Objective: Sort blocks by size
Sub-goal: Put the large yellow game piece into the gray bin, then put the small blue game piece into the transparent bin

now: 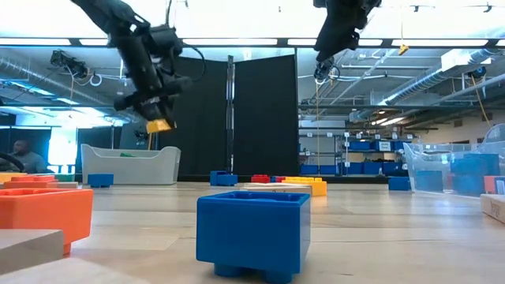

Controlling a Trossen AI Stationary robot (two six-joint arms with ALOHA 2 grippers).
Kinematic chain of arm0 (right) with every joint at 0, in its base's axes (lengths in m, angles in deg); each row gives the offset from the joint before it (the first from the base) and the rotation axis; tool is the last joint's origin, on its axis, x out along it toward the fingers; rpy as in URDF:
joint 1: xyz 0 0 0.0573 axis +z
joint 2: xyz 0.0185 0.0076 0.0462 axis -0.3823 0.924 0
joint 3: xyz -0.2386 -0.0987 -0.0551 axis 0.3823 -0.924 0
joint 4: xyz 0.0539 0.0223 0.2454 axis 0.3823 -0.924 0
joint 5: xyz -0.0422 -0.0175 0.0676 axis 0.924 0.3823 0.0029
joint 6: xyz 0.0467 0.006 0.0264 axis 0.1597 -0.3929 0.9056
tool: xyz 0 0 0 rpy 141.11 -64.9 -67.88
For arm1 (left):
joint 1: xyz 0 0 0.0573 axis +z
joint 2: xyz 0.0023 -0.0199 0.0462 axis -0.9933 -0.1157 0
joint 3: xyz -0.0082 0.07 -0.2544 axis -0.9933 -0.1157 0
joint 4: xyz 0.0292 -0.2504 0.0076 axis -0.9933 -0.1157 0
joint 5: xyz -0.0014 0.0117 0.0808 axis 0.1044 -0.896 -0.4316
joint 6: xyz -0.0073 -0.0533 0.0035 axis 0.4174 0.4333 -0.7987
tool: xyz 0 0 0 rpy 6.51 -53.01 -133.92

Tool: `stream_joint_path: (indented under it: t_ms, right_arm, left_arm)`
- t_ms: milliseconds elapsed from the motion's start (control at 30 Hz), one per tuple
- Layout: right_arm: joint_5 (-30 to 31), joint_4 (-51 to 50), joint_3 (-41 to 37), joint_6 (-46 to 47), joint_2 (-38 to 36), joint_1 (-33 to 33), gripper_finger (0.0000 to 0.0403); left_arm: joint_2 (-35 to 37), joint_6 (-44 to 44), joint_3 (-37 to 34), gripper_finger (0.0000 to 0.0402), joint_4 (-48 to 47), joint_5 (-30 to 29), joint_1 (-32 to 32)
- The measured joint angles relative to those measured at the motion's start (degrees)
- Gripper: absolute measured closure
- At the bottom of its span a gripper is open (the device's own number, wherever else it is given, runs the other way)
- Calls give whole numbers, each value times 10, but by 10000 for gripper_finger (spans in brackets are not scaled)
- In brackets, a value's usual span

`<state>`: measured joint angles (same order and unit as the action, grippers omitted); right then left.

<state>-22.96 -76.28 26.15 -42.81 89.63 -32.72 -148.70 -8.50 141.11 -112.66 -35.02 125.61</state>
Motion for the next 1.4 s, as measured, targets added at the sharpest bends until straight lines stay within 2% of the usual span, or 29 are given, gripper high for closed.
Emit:
stream_joint_path:
  t_ms: [200, 367, 867, 1167, 1400]
  right_arm:
    - [0, 6, 0, 1, 0, -12, 193]
    - [0, 6, 0, 1, 0, -16, 192]
    - [26, 6, 0, 5, 0, -39, 197]
    - [57, 6, 0, 12, 0, -49, 196]
    - [57, 6, 0, 12, 0, -49, 198]
  left_arm:
    - [-61, 11, -2, 228, -5, 2, 14]
    - [-82, 11, -2, 218, -10, 1, 14]
    - [-83, -18, -1, 214, -24, -20, 53]
    - [-83, -47, 54, 214, -24, -19, 53]
    - [-83, -86, 102, 213, -9, 64, 39]
